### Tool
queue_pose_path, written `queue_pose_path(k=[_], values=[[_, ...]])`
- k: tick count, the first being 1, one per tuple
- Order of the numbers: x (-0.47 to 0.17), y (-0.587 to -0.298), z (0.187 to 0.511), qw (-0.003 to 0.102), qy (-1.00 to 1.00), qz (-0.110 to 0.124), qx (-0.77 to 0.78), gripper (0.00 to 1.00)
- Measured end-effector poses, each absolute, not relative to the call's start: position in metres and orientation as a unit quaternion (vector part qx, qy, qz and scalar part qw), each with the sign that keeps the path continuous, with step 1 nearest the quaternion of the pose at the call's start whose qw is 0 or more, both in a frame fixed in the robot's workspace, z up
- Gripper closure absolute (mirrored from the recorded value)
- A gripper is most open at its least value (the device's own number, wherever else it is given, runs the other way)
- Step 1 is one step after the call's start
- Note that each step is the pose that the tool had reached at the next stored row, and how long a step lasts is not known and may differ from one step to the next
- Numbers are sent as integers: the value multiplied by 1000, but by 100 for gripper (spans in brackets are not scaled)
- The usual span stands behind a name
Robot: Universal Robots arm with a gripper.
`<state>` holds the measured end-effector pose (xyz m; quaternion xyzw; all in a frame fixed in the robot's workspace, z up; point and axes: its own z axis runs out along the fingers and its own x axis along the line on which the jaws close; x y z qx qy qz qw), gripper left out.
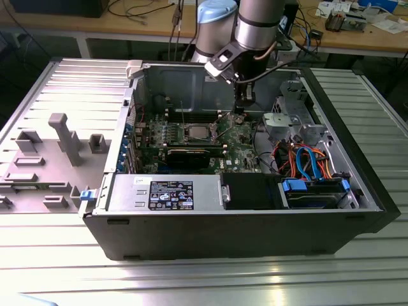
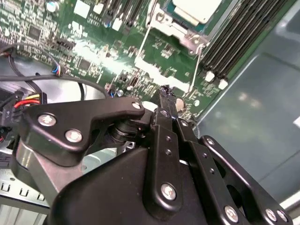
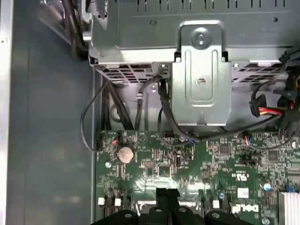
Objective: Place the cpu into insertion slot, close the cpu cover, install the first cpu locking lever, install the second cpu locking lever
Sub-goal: 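Close the cpu cover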
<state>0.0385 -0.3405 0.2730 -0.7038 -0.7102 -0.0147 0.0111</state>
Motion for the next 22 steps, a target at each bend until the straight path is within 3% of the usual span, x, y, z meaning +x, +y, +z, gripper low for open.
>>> queue_pose_path(k=[9, 22], values=[[47, -341, 254, 12, -719, -14, -695, 89], [42, -341, 253, 12, -720, -14, -694, 89]])
